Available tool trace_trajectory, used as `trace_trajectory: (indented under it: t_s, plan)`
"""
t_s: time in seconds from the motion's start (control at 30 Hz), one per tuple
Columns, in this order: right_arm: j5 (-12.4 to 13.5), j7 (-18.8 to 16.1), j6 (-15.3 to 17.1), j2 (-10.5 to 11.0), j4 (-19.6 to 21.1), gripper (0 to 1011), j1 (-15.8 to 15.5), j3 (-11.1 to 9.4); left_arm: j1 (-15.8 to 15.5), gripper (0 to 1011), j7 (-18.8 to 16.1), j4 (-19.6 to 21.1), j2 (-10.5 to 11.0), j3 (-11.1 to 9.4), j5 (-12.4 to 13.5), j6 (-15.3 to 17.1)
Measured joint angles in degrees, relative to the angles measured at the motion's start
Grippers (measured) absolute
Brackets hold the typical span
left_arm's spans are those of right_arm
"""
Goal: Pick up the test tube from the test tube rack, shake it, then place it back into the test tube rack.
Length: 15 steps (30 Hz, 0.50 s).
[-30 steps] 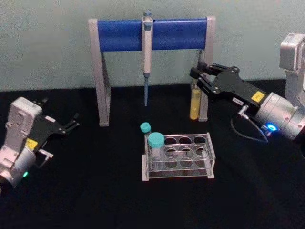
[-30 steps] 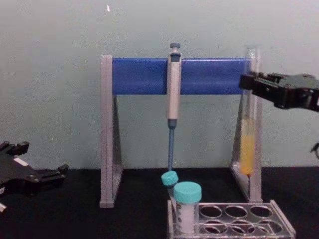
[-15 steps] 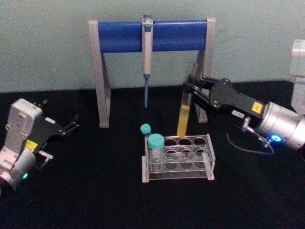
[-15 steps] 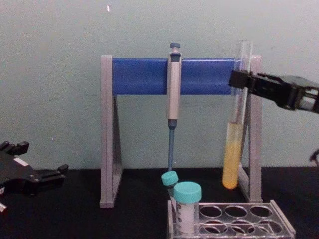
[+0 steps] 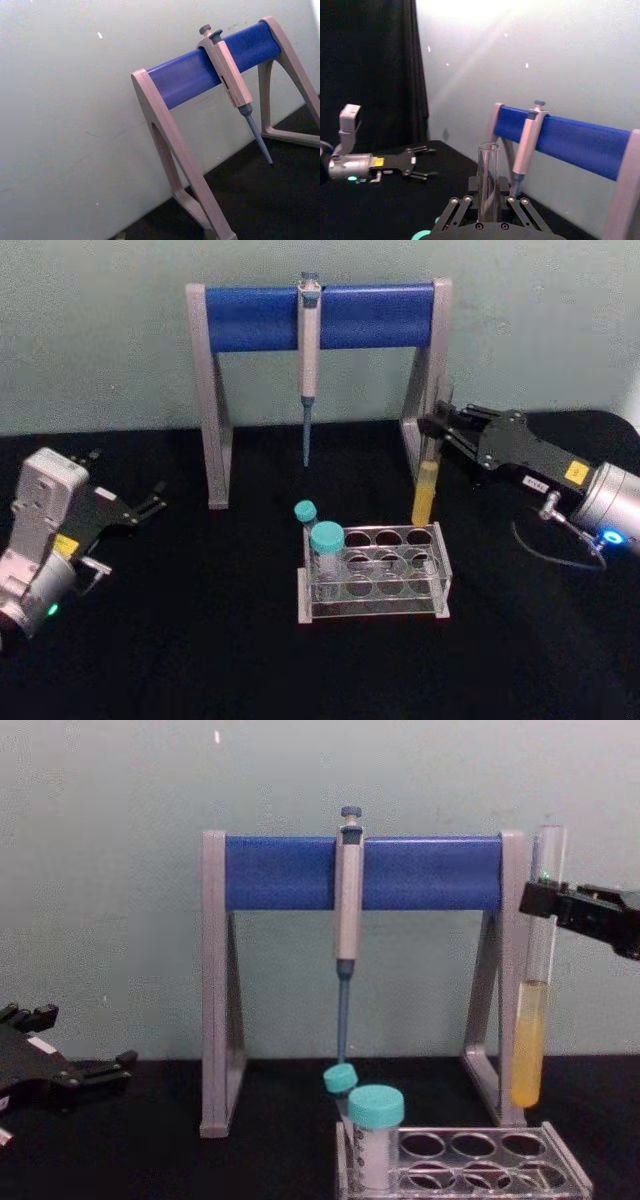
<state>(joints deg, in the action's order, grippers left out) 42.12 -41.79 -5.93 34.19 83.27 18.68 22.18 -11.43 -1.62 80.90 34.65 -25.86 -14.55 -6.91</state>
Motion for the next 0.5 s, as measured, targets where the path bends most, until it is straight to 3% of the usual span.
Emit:
trace_trajectory:
  t_s: [0.5]
  plan:
    - [-3.1,1.6,-1.6,-1.9,-1.0,229,0.7,0.8,0.0,1001,0.0,0.0,0.0,0.0,0.0,0.0]
